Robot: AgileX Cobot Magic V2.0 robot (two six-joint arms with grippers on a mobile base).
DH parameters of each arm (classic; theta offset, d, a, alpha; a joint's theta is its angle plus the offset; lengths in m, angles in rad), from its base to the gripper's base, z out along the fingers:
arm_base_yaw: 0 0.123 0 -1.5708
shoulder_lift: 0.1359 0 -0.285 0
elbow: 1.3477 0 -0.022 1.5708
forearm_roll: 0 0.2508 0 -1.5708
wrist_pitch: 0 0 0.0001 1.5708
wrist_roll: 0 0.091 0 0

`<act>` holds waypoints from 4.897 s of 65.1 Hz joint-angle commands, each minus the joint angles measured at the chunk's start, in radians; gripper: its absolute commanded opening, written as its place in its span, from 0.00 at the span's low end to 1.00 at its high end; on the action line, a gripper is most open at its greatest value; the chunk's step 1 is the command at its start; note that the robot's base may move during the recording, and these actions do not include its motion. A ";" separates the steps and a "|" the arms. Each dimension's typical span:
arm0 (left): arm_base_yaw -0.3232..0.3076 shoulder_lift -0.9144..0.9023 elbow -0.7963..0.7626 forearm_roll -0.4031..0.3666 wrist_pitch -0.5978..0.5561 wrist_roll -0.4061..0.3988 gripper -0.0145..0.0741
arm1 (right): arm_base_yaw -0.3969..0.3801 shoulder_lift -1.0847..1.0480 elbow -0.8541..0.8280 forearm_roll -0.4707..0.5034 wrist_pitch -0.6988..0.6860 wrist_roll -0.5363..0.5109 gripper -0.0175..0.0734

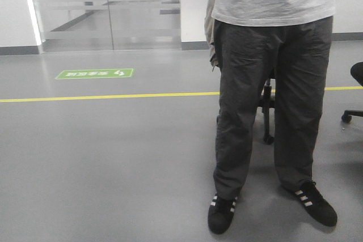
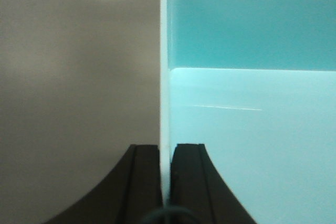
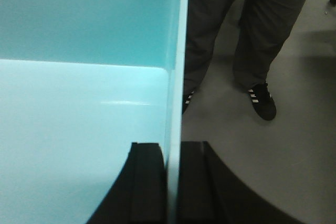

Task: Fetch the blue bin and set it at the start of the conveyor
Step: 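Carry the bin in both grippers while driving to the red conveyor, then lower the bin with both grippers onto the grey conveyor belt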

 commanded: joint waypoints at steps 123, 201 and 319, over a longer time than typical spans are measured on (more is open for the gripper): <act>-0.007 -0.008 -0.001 0.121 -0.035 0.003 0.04 | 0.003 -0.007 -0.008 -0.023 -0.058 -0.006 0.01; -0.007 -0.008 -0.001 0.121 -0.035 0.003 0.04 | 0.003 -0.007 -0.008 -0.023 -0.060 -0.006 0.01; 0.021 -0.005 0.002 -0.056 -0.085 0.003 0.04 | 0.003 0.011 0.010 0.002 -0.108 0.032 0.01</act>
